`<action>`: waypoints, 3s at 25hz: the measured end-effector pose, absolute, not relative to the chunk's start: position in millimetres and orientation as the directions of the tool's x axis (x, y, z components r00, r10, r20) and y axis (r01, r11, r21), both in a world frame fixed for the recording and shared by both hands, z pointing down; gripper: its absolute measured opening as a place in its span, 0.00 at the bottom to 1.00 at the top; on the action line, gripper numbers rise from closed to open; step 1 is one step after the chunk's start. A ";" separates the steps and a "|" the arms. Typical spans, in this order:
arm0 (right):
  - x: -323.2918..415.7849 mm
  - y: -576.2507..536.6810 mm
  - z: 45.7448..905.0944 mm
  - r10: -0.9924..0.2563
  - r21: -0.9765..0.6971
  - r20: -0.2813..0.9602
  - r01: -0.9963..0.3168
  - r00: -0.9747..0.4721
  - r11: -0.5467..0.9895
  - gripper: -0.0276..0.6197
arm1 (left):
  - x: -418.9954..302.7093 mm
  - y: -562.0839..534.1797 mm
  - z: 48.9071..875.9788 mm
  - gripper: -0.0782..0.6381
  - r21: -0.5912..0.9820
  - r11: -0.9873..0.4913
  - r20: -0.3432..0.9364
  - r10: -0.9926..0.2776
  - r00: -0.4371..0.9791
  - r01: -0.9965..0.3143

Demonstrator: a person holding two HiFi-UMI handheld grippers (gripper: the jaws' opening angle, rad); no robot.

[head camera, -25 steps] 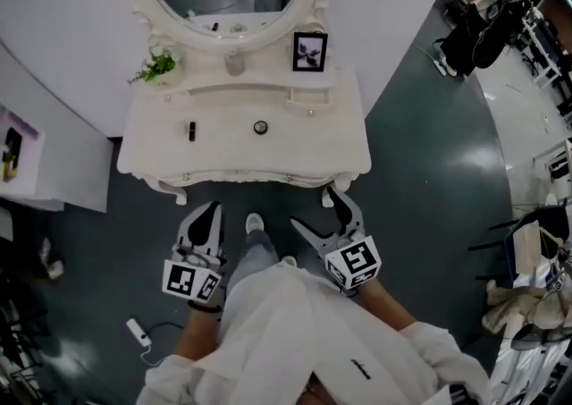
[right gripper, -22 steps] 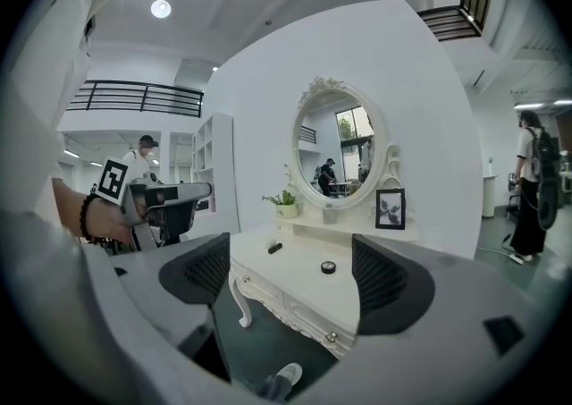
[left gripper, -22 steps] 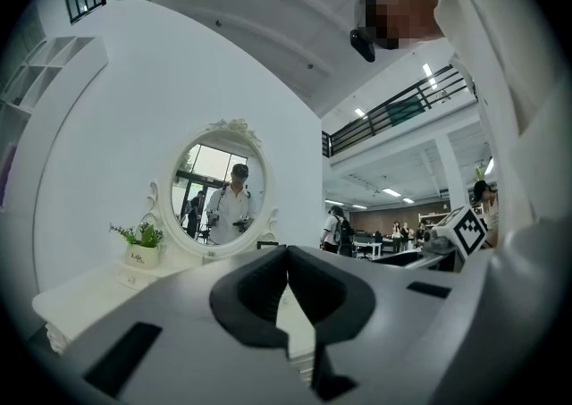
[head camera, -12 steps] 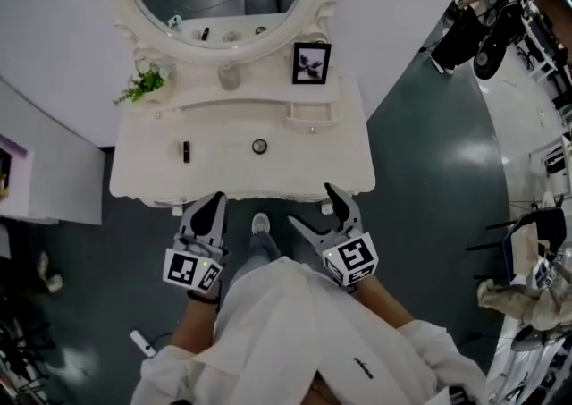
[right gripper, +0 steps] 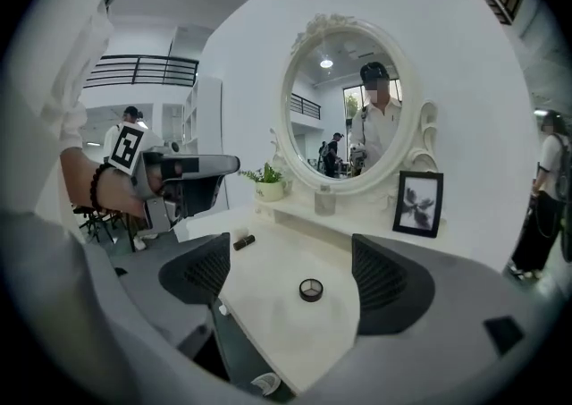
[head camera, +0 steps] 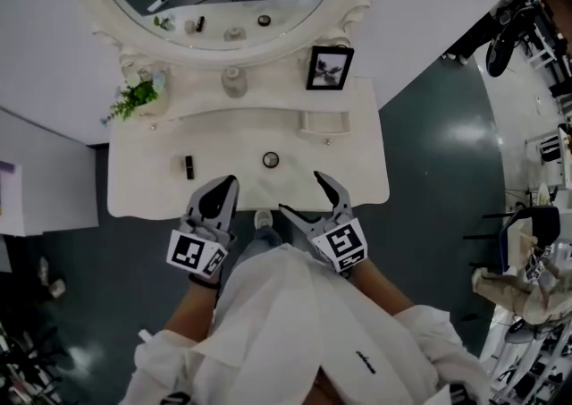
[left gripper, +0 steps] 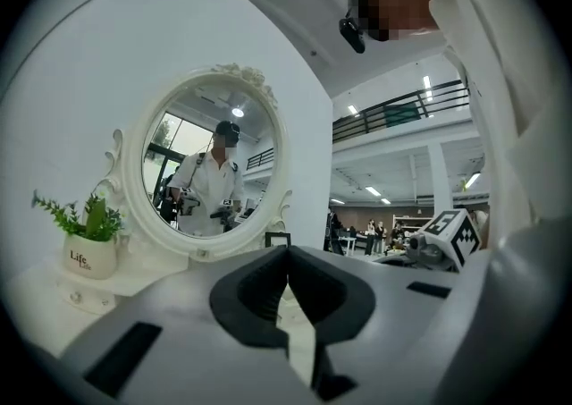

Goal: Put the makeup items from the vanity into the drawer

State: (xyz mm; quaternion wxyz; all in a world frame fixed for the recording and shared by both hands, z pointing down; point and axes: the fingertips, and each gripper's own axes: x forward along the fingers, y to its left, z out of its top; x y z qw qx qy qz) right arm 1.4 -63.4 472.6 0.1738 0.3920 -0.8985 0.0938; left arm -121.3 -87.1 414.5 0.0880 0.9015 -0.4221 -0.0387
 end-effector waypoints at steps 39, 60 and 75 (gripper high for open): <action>-46.4 -175.9 671.0 -0.441 -0.067 0.707 -0.673 -0.553 0.736 0.69 | -89.4 -198.3 605.0 0.15 0.298 -0.575 0.330 -0.687 0.647 -0.762; -45.2 -185.5 697.1 -0.427 -0.071 0.735 -0.687 -0.526 0.724 0.58 | -90.8 -191.5 620.3 0.15 0.353 -0.555 0.334 -0.677 0.656 -0.753; -53.6 -186.0 679.8 -0.459 -0.025 0.692 -0.655 -0.557 0.755 0.42 | -85.0 -195.4 609.1 0.15 0.356 -0.561 0.326 -0.675 0.662 -0.747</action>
